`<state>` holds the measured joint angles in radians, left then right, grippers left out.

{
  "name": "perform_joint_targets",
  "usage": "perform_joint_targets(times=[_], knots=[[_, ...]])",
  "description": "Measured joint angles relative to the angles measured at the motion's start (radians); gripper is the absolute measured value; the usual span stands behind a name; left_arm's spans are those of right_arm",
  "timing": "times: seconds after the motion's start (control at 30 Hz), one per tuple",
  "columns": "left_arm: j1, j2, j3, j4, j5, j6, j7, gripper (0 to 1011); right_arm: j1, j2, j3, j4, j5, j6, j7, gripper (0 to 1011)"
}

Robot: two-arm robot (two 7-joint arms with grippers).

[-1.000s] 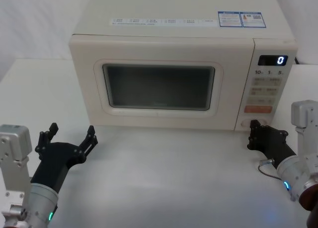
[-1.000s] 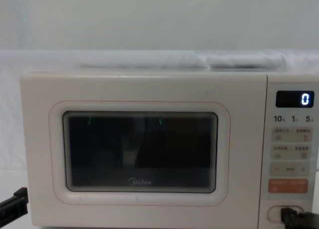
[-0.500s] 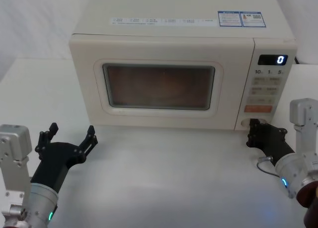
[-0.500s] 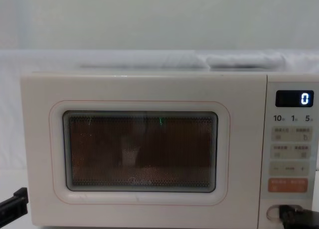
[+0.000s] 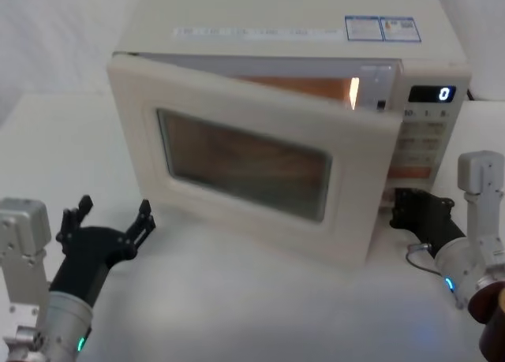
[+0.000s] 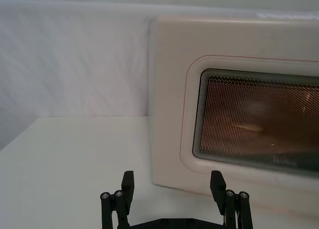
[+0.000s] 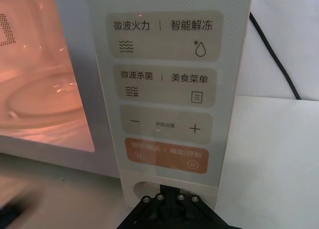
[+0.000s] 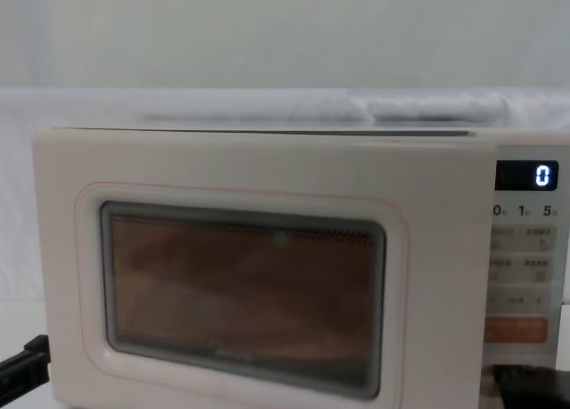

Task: Press the button to open the microwave door with one hand; close the microwave door with the other hand.

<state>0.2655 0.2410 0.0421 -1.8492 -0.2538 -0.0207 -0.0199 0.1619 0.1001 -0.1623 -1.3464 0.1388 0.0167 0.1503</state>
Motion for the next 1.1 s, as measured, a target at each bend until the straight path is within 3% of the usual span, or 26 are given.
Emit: perform_joint_targets(times=[0.5,1.1], knots=[[0.000,0.000,0.000,0.000,0.000,0.000,0.000,1001,-0.010,0.000,0.001,-0.009,0.000,-0.001,0.002,0],[0.000,0.000,0.000,0.000,0.000,0.000,0.000,1001,-0.084,0.020,0.003,-0.098,0.006,0.036,0.006,0]])
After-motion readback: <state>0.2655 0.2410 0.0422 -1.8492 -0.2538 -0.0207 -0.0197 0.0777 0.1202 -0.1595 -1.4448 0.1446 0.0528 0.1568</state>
